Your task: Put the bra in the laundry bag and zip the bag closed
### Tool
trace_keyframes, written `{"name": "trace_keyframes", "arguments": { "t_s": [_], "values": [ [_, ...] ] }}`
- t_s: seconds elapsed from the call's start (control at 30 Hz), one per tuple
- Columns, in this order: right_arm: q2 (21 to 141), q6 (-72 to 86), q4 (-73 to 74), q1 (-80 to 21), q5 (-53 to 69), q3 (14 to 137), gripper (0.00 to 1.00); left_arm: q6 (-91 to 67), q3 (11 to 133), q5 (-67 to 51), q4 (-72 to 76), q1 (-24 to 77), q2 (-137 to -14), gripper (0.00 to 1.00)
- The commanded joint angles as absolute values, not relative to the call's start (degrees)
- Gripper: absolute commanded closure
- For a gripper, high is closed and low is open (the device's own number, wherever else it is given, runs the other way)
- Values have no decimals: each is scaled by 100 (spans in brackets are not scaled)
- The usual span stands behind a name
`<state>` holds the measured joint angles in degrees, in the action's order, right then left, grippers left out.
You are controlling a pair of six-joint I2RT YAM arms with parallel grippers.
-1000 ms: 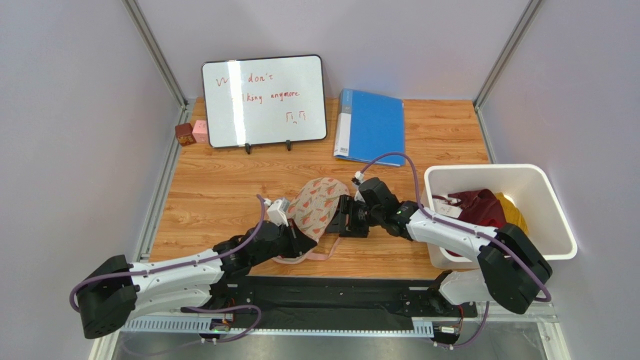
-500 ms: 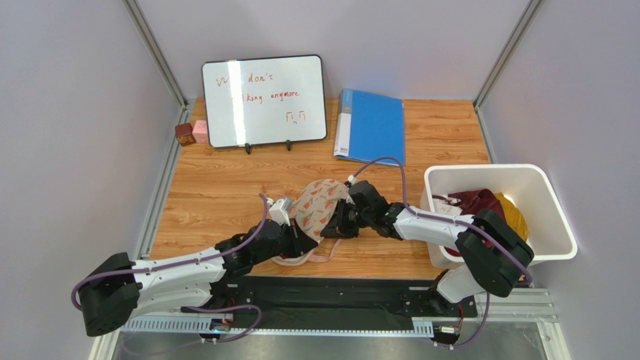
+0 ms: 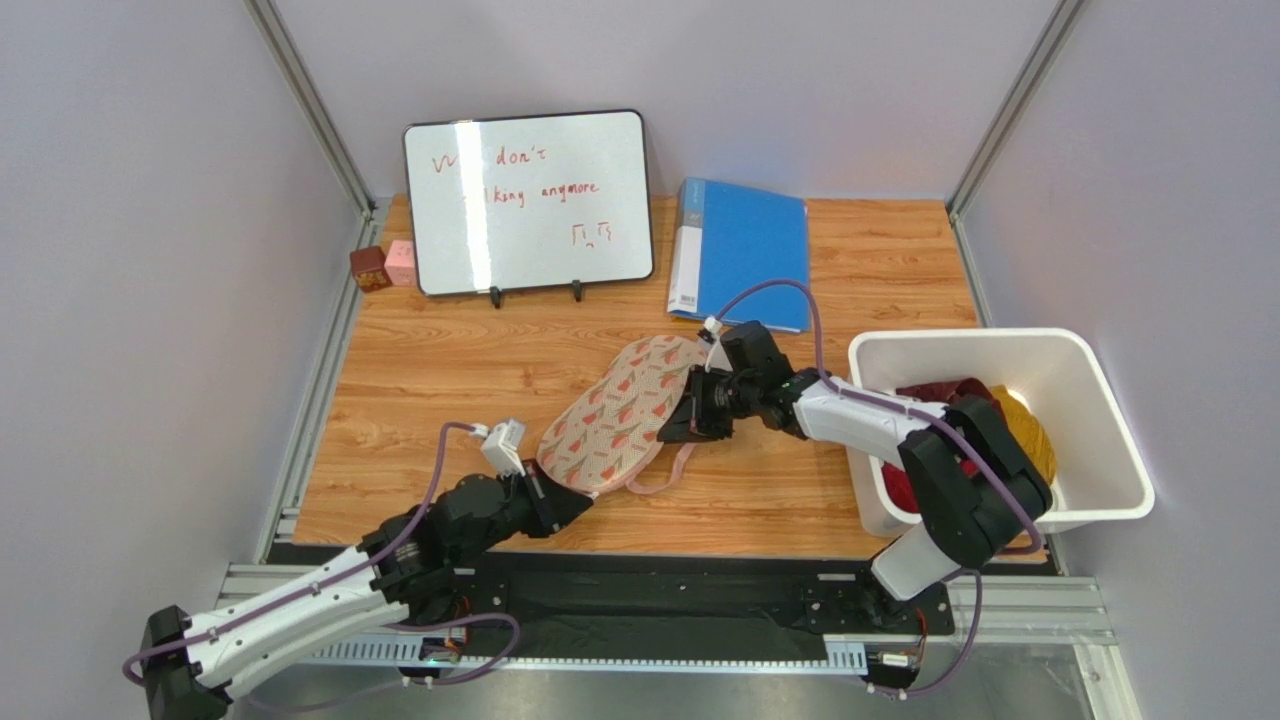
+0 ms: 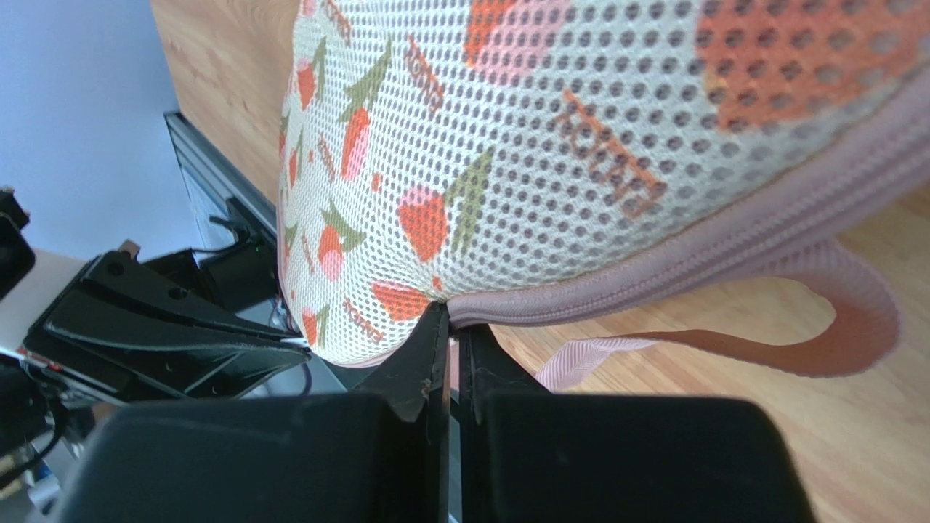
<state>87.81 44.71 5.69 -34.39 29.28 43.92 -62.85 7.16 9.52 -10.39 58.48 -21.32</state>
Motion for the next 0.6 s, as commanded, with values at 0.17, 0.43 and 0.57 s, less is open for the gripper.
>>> {"name": "trace_keyframes", "arguments": {
  "t_s": [0.17,0.43,0.57],
  "values": [
    [9702,3463,1071,-3963,3437,6115,100,-6091,773,361,-398,5862,-2512,100],
    [10135,3104,2634,-4131,2726,7084,63,-6100,1177,71,1423,5871,-4701,100],
    [9504,2997,2760,-4131,2566,6453,40,-6126,1230,-114,2063,5862,-5299,100]
  ]
}}
